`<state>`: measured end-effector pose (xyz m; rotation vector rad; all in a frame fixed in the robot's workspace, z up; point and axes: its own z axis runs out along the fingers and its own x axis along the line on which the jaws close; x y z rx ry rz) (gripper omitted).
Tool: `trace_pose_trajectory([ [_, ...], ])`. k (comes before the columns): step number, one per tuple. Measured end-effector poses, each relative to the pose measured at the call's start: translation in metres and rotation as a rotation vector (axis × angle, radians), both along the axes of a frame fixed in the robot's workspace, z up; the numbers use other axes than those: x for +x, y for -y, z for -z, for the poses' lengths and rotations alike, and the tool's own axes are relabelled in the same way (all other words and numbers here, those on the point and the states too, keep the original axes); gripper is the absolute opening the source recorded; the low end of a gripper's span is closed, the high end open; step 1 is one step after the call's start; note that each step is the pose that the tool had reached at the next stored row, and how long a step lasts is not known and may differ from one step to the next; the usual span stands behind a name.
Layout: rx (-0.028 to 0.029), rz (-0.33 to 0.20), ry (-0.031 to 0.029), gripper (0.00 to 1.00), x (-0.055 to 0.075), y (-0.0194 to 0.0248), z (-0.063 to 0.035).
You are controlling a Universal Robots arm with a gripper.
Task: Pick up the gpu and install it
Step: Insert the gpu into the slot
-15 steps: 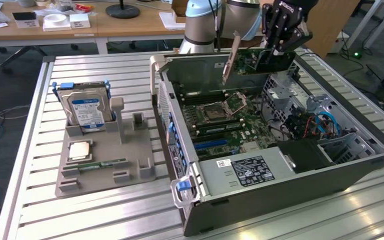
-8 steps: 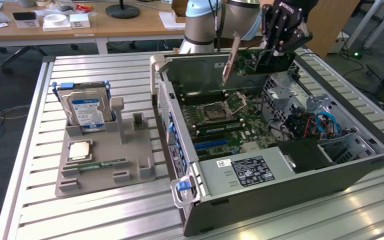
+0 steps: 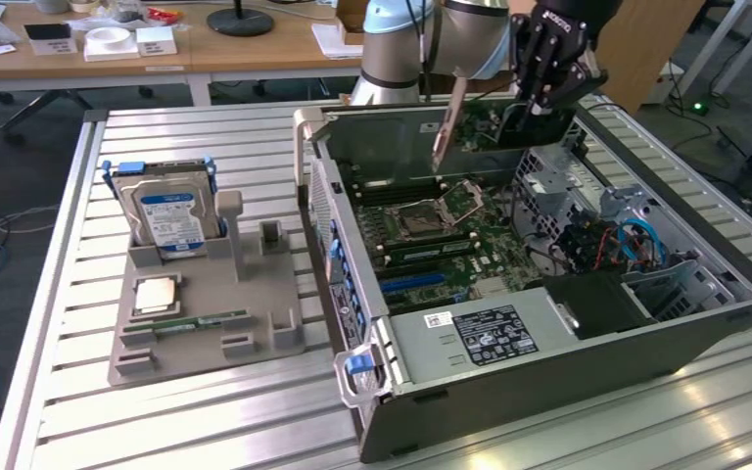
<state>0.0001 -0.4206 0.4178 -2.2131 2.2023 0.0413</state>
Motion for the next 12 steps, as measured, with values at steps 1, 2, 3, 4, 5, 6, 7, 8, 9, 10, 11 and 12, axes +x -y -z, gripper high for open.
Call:
trace_pose_trajectory([
  [1,0.0000,0.000,0.0000,0.26,-0.0004,0.0000,0.0008],
  [2,0.0001,0.000,0.0000,0.26,-0.0006,0.0000,0.0014],
  [3,-0.0001,0.000,0.0000,0.26,-0.0006,0.0000,0.0015],
  [4,-0.0001,0.000,-0.0001,0.26,-0.0006,0.0000,0.0015],
  [5,-0.0001,0.000,-0.0001,0.26,-0.0006,0.0000,0.0015],
  [6,0.0000,0.000,0.0000,0.26,-0.0007,0.0000,0.0016],
  [7,0.0000,0.000,0.0000,0.26,-0.0007,0.0000,0.0016],
  [8,0.0001,0.000,0.0000,0.26,-0.0007,0.0000,0.0016],
  [9,0.0001,0.000,0.0000,0.26,-0.0007,0.0000,0.0016],
  [10,0.0000,0.000,0.0000,0.26,-0.0007,0.0000,0.0016],
  [11,0.0002,0.000,0.0000,0.26,-0.0007,0.0000,0.0020],
  [12,0.0004,0.000,0.0001,0.26,-0.0007,0.0000,0.0026],
])
